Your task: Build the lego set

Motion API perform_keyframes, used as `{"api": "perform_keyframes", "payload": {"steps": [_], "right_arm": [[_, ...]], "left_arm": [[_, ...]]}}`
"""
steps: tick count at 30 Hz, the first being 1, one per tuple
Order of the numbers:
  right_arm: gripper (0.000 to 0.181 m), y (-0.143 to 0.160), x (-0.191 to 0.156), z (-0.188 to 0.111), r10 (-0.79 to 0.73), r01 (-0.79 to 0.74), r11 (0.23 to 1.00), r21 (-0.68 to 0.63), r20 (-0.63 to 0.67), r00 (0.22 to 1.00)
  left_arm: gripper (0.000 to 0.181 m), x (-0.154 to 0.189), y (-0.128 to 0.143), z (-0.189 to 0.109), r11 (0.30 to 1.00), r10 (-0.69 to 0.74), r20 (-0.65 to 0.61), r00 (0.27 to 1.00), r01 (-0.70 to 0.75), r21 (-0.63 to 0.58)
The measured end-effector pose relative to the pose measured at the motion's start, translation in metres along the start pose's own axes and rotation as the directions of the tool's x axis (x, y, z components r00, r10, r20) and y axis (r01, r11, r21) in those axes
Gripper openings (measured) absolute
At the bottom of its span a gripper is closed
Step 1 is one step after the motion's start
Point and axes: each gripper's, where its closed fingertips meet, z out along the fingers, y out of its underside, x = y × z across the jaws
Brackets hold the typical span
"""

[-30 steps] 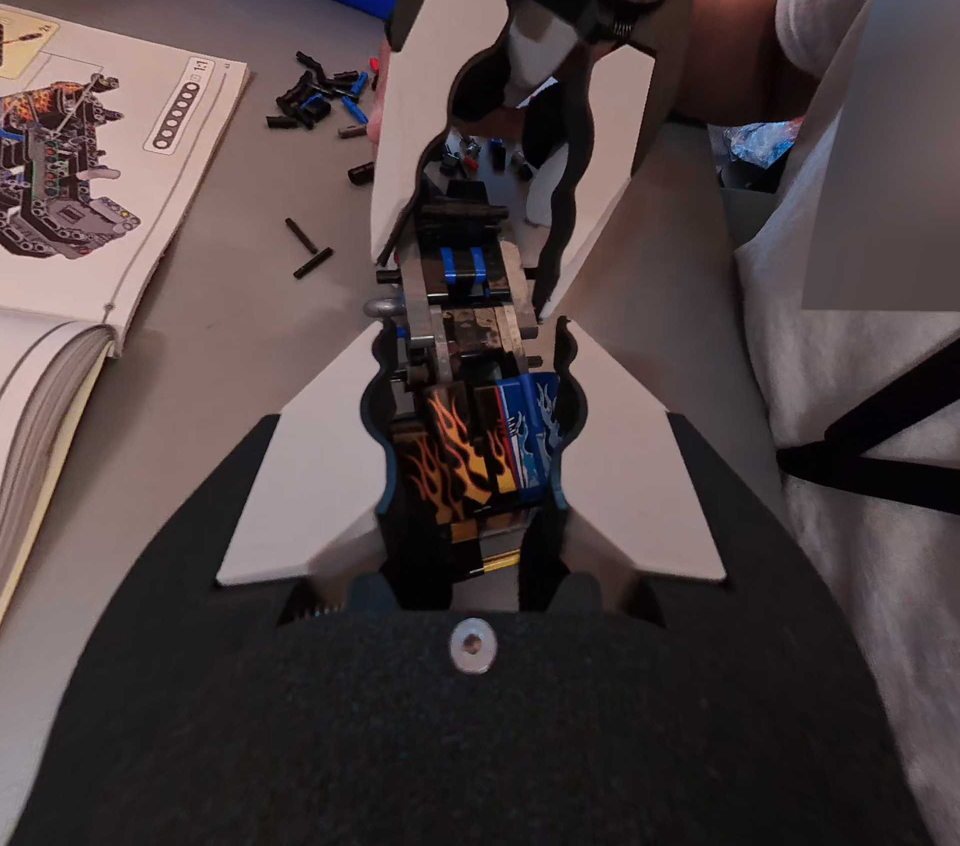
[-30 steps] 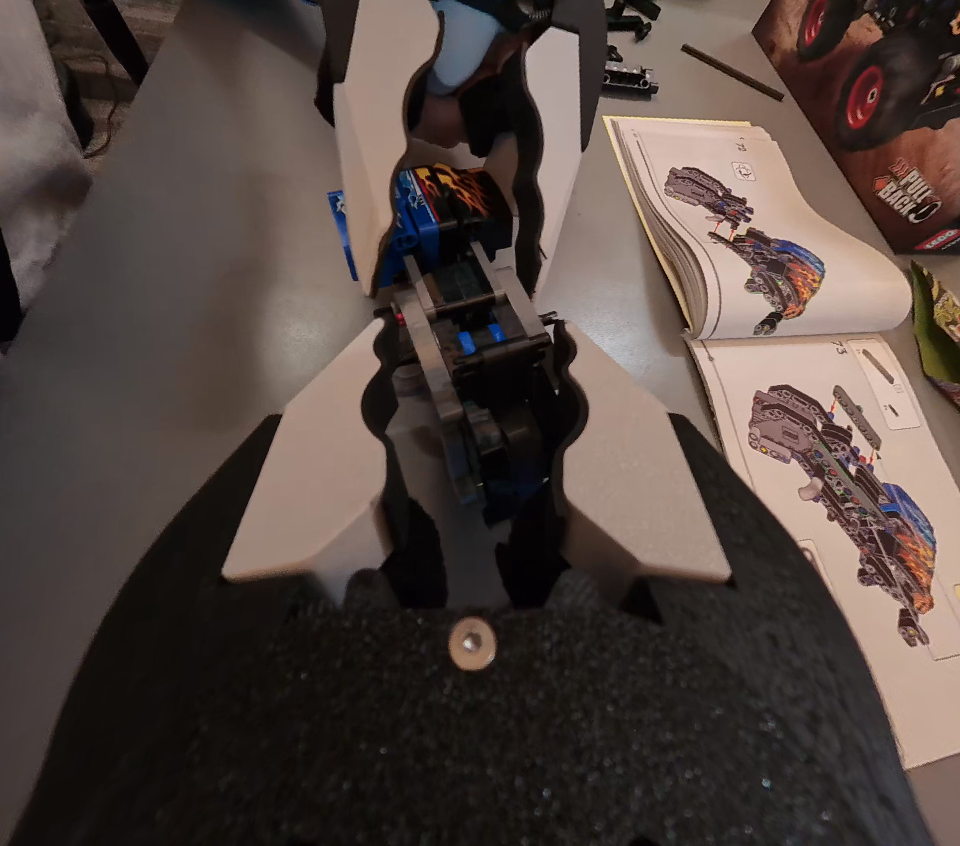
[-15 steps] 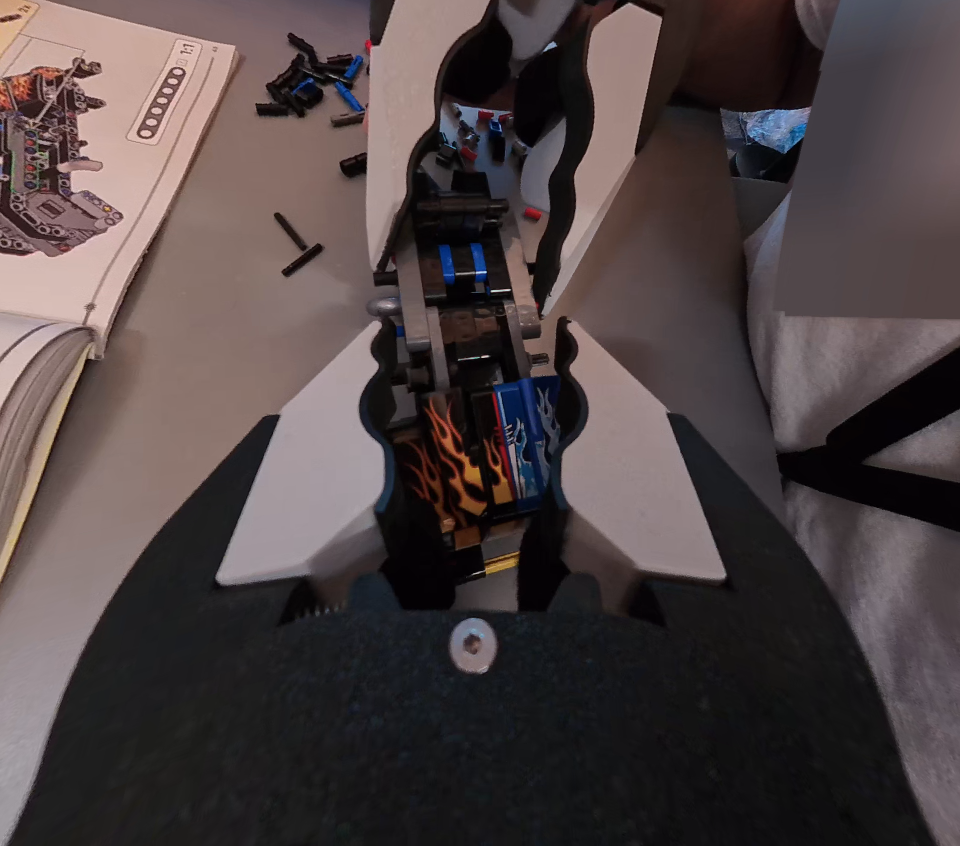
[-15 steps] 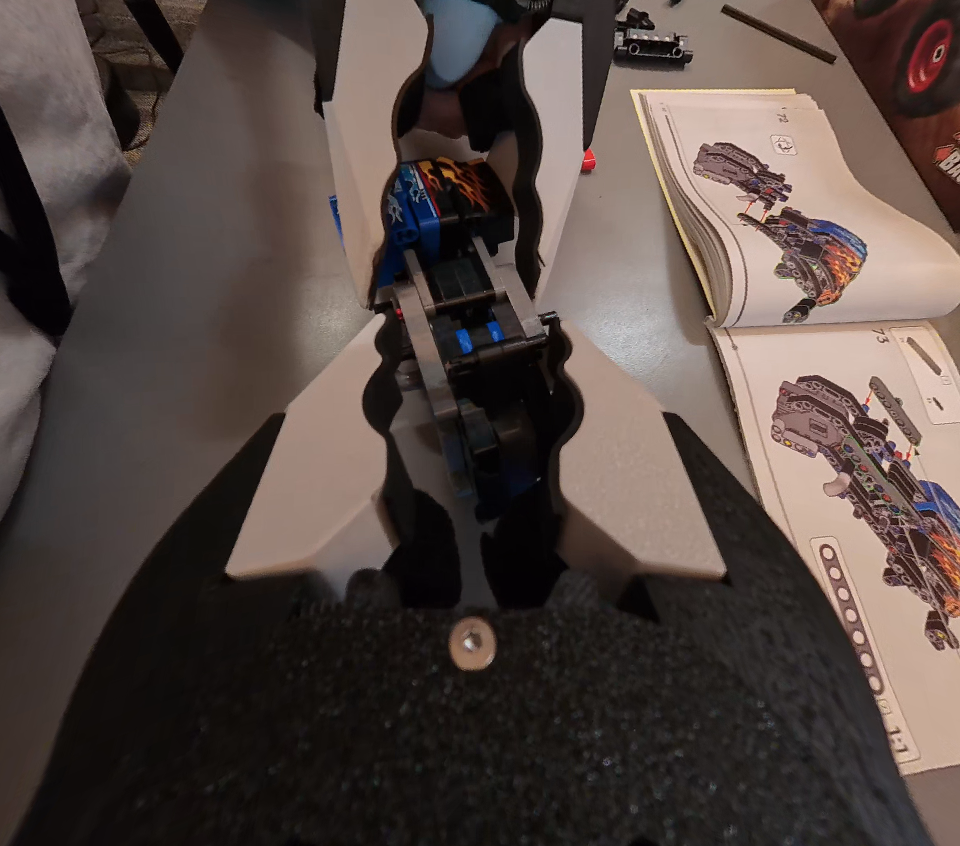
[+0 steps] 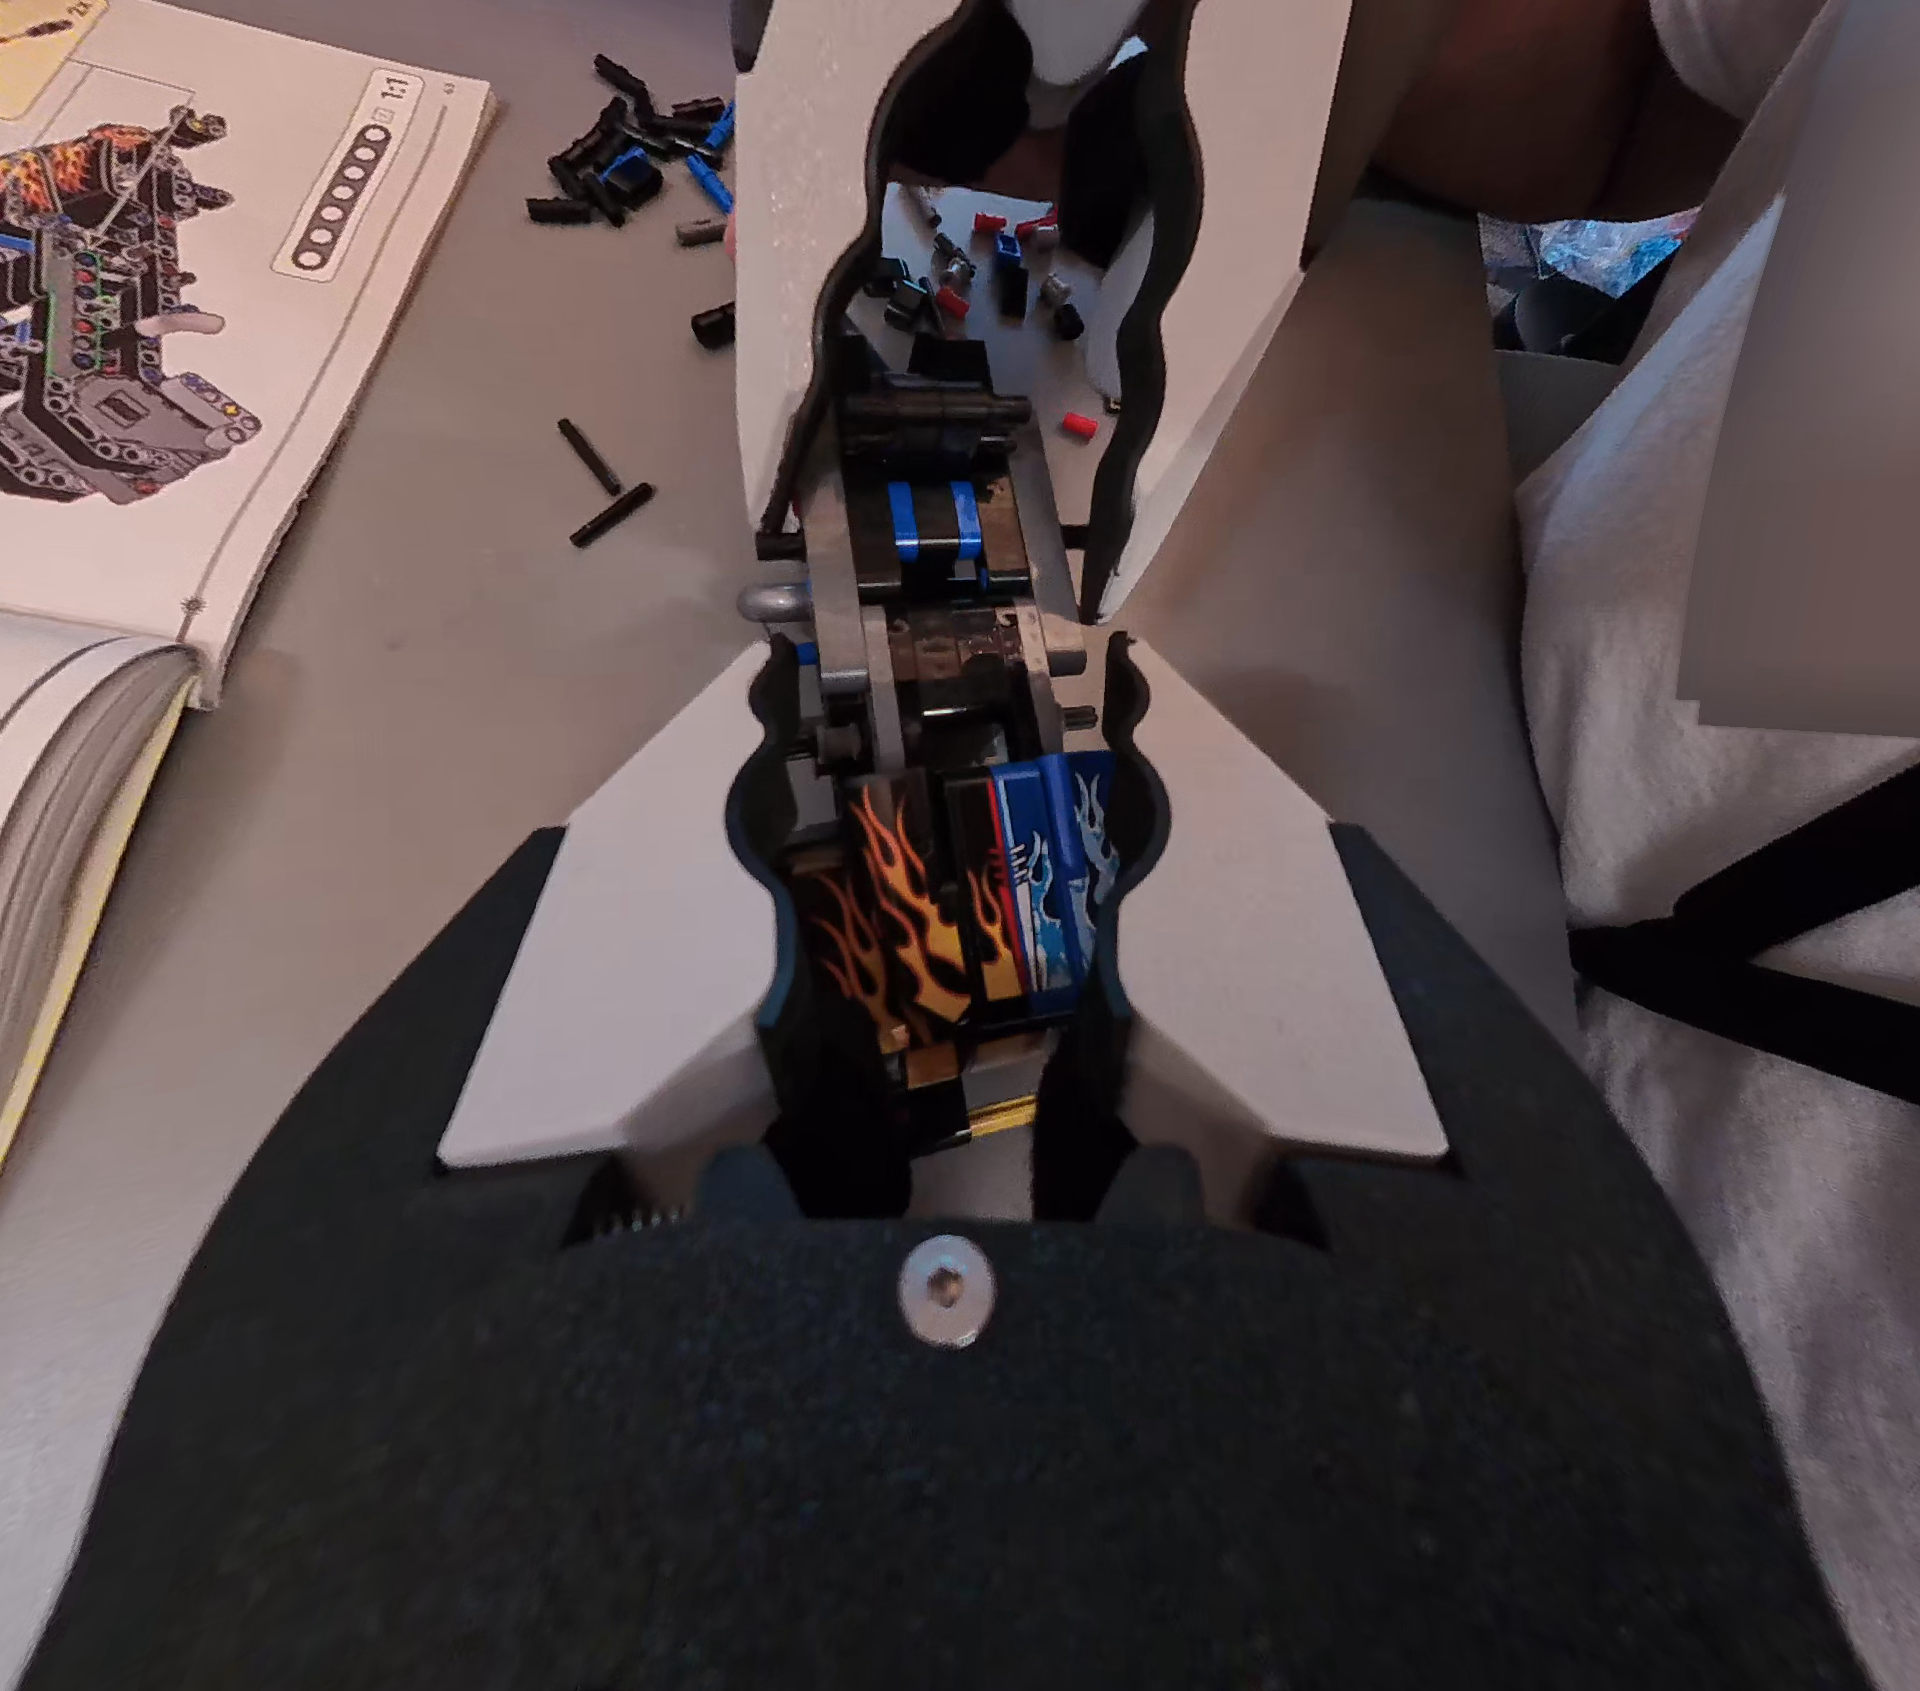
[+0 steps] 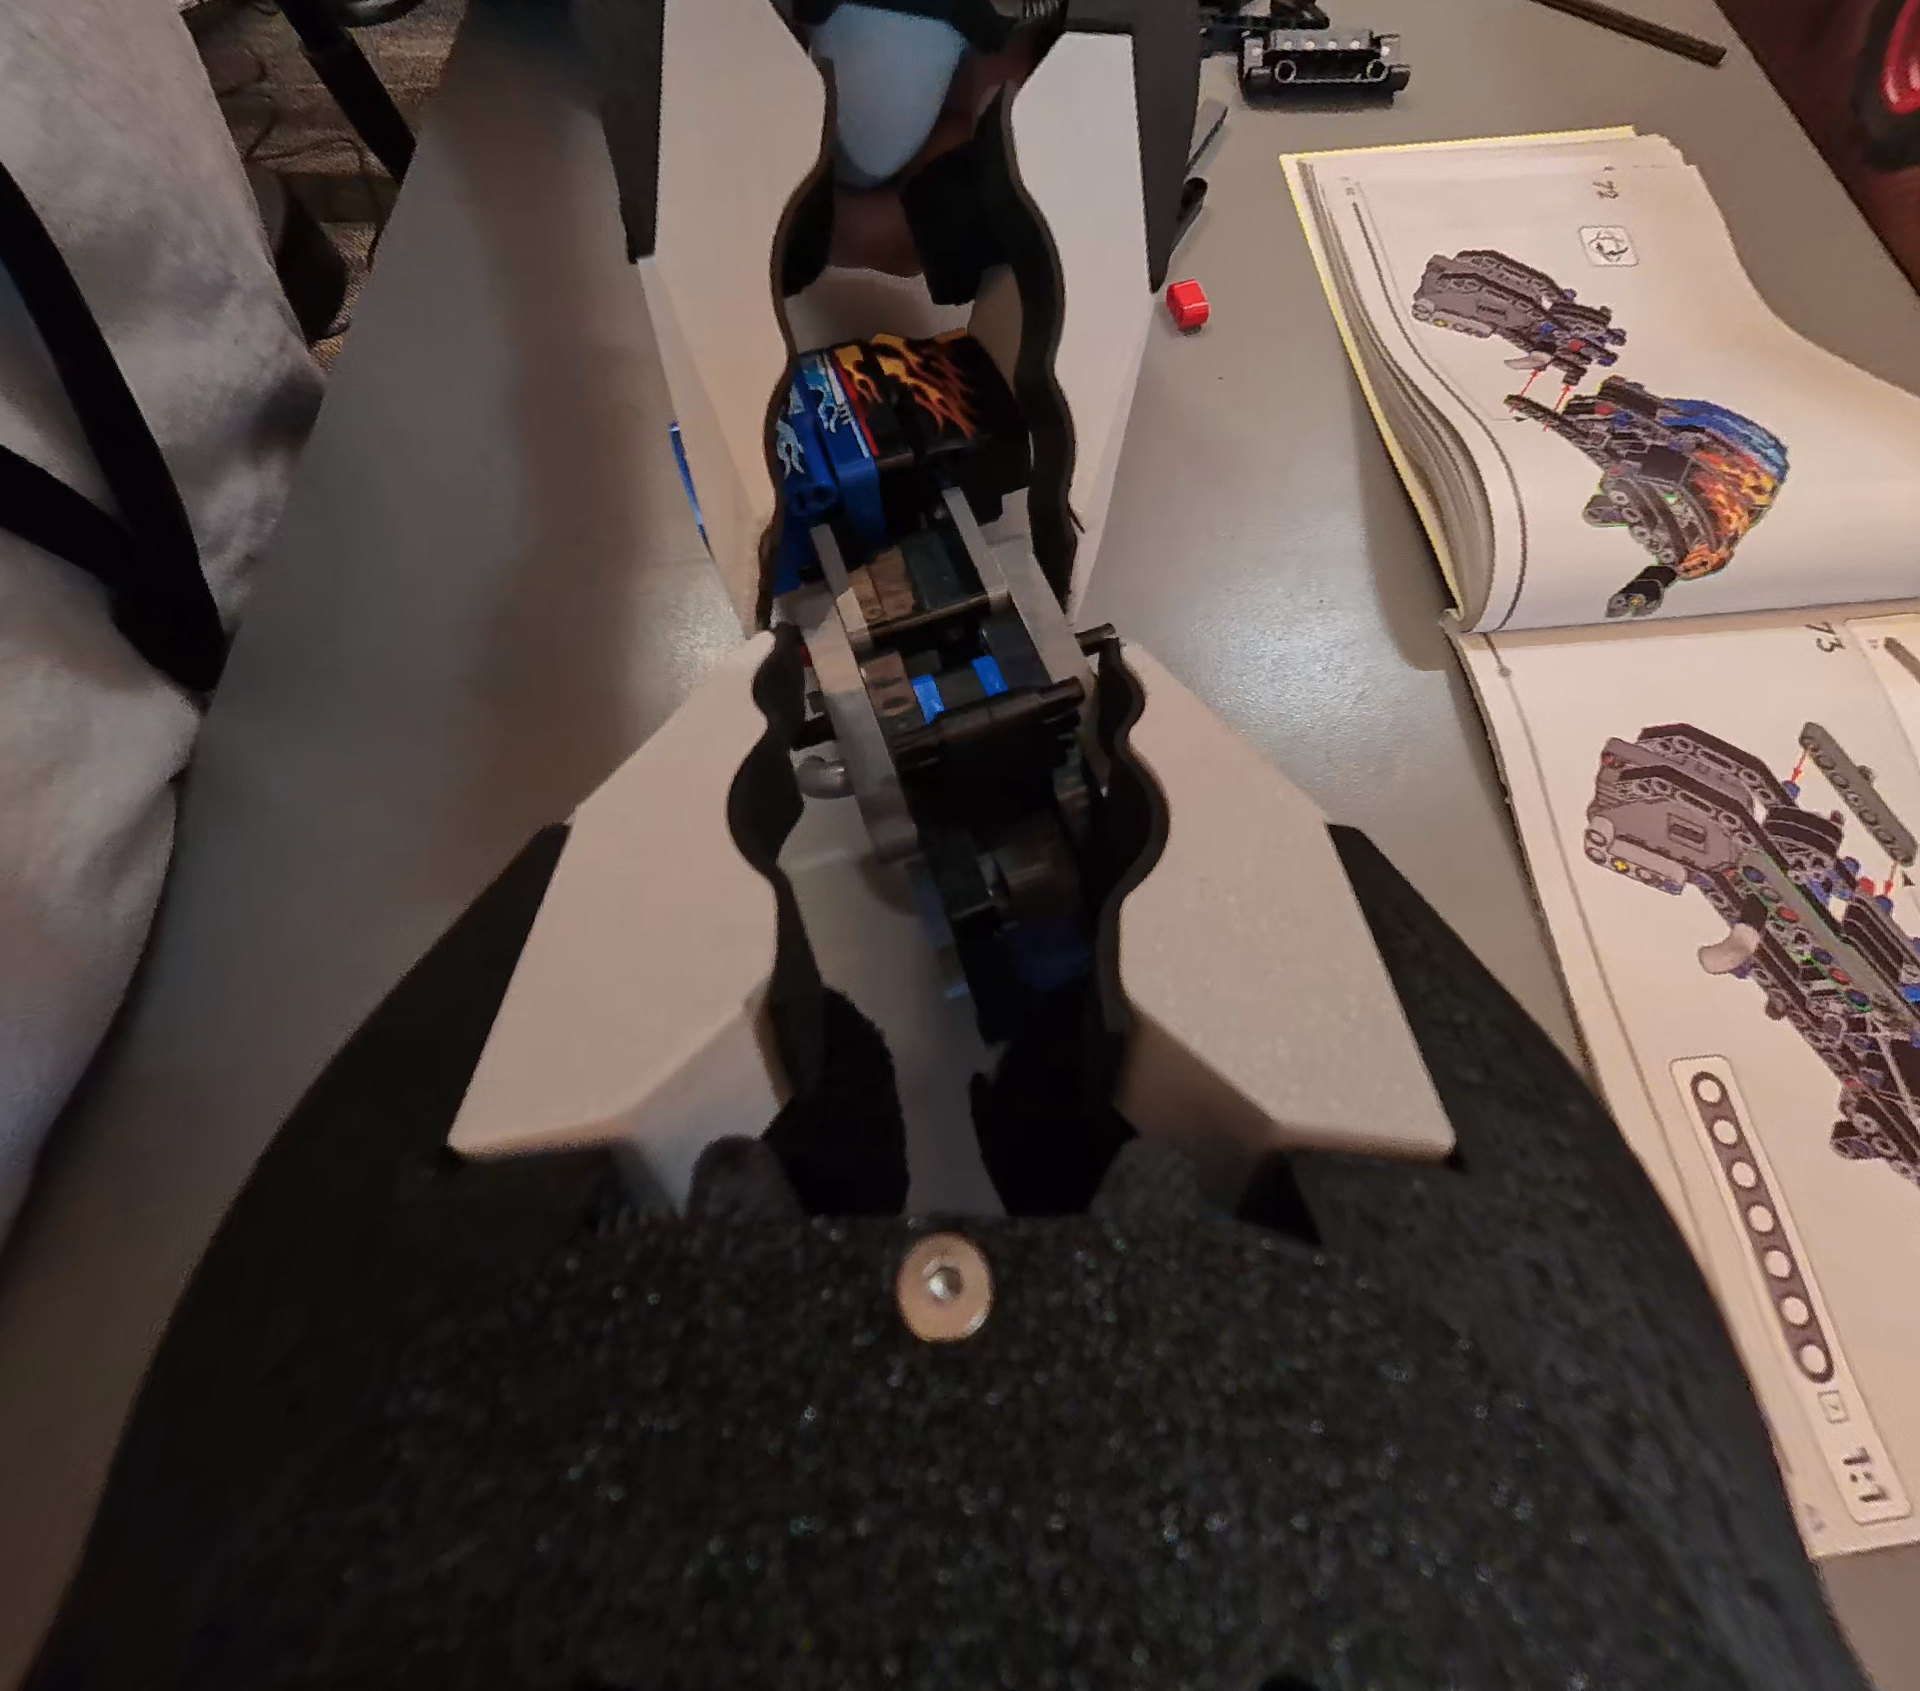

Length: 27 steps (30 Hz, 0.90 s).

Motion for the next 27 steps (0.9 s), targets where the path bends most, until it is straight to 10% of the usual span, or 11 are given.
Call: {"api": "perform_keyframes", "payload": {"steps": [27], "right_arm": [[0.054,0.0059,-0.0026,-0.0009,-0.035,0.033,0.996,-0.085,-0.017,0.999]], "left_arm": [[0.055,0.0023,0.0020,0.0036,0.999,0.013,0.020,1.000,-0.012,-0.034]]}}
